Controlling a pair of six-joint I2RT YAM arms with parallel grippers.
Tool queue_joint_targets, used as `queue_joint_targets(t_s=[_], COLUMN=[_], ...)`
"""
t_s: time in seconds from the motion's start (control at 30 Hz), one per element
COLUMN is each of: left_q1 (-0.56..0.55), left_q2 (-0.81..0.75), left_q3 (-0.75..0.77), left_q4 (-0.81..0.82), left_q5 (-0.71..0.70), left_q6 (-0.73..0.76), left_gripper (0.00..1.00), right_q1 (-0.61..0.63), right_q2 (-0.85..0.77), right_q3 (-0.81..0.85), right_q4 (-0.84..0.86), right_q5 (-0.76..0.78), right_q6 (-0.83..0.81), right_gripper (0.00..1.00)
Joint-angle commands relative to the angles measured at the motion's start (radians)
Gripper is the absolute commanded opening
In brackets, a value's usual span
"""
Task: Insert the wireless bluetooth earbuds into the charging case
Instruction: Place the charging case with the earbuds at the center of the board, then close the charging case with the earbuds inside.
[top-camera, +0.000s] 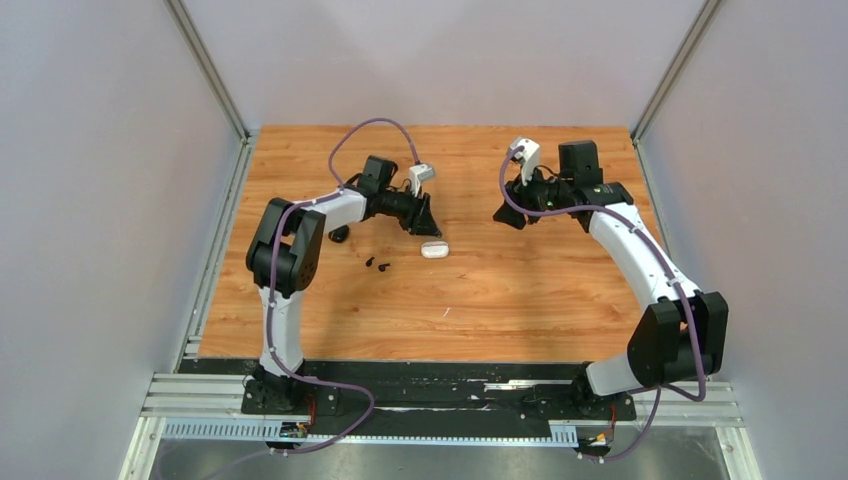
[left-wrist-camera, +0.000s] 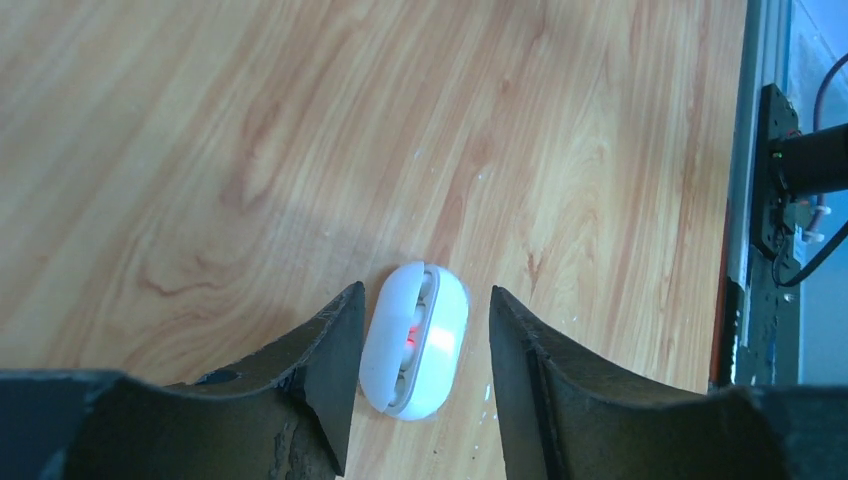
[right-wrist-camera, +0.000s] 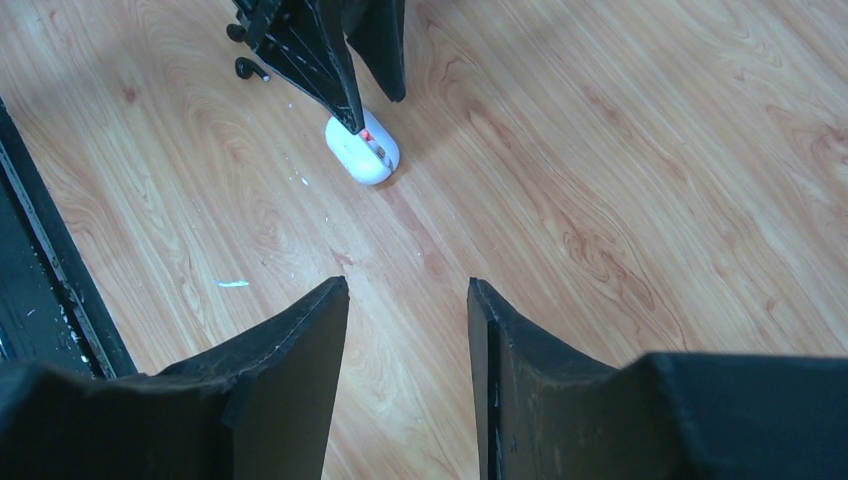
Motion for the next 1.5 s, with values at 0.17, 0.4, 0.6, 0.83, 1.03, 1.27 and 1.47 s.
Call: queue_joint_targets(t_s=[0.17, 0.4, 0.6, 0.83, 1.03, 1.27, 1.47], left_q1=[0.014, 0.078, 0.184, 0.238, 0.240, 0.240, 0.240], left_q2=[-0.164, -0.346, -0.475, -0.544, -0.559, -0.537, -0.509], left_q3=[0.097, 0.124, 0.007, -0.092, -0.115, -0.104, -0.081], left_q4=[-0.043, -0.205, -0.217, -0.231, -0.208, -0.195, -0.193], left_q5=[-0.116, -0.488, -0.521, -0.497, -0.482, -0.472, -0.455], left_q6=[-0.016, -0.098, -0.175, -0.211, -0.231, -0.249, -0.254], left_gripper=[0.60, 0.60, 0.59, 0.59, 0.59, 0.58, 0.58], right_q1=[0.003, 0.115, 0.225, 0.316, 0.339, 0.339, 0.339], right_q2=[0.094, 0.282, 0.473, 0.610, 0.641, 0.662, 0.667], right_q3=[0.037, 0.079, 0.202, 0.300, 0.306, 0.301, 0.304], right_q4=[0.033, 0.024, 0.030, 0.032, 0.028, 0.001, -0.006], right_q5=[-0.092, -0.065, -0.045, -0.031, -0.001, 0.050, 0.044], right_q6=[-0.118, -0.449, -0.551, -0.544, -0.538, -0.560, -0.562], right_gripper=[0.49, 0.56, 0.70, 0.74, 0.73, 0.64, 0.54])
